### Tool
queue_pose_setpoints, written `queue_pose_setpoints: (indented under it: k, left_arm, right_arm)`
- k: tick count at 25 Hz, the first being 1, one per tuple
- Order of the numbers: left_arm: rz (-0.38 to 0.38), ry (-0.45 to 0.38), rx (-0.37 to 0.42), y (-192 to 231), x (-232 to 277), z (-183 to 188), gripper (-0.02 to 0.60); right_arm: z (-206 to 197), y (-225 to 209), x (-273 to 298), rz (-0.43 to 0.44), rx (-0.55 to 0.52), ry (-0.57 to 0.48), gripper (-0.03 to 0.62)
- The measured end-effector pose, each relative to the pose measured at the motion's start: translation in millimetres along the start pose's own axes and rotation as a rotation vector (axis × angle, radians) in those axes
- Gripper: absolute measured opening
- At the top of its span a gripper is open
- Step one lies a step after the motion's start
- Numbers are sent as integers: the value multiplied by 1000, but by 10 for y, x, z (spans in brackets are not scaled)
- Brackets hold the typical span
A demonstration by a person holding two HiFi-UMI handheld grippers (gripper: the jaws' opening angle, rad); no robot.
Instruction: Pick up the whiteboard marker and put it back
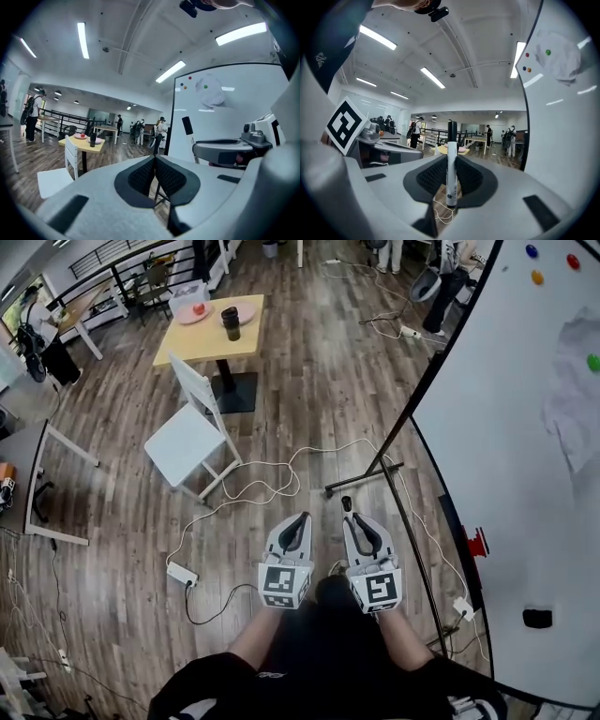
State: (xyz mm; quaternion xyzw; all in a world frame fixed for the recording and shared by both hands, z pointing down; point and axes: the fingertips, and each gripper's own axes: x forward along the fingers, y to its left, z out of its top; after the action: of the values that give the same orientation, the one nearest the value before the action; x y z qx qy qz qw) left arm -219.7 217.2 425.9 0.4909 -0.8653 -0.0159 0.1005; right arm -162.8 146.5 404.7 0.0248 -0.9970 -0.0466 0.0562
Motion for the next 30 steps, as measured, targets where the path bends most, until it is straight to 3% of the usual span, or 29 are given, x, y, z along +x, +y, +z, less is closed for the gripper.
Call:
queue_pose_setpoints:
  k: [6, 11, 15, 23, 27, 30]
  left_arm:
    - [-22, 1, 29, 79, 538, 140, 6]
    - [16, 23, 53, 301, 1129, 384, 7]
    - [-7, 75, 89, 267, 1602, 339, 7]
    - [-114, 180, 151, -235, 2370, 292, 7]
    - [-217, 211, 230, -623, 2600, 126, 7]
    - [-294, 234, 237, -804, 2744, 74, 6]
  right_arm:
    - [-20, -423, 450, -1, 26, 1, 55]
    - [126, -874, 978, 43, 35, -41, 55]
    - [87, -1228, 1253, 42, 80, -91, 55]
    - [-138, -2171, 1153, -94, 150, -84, 55]
    - [-385, -2481, 973, -187, 154, -69, 55]
    - [-503, -2661, 903, -256, 170, -38, 55]
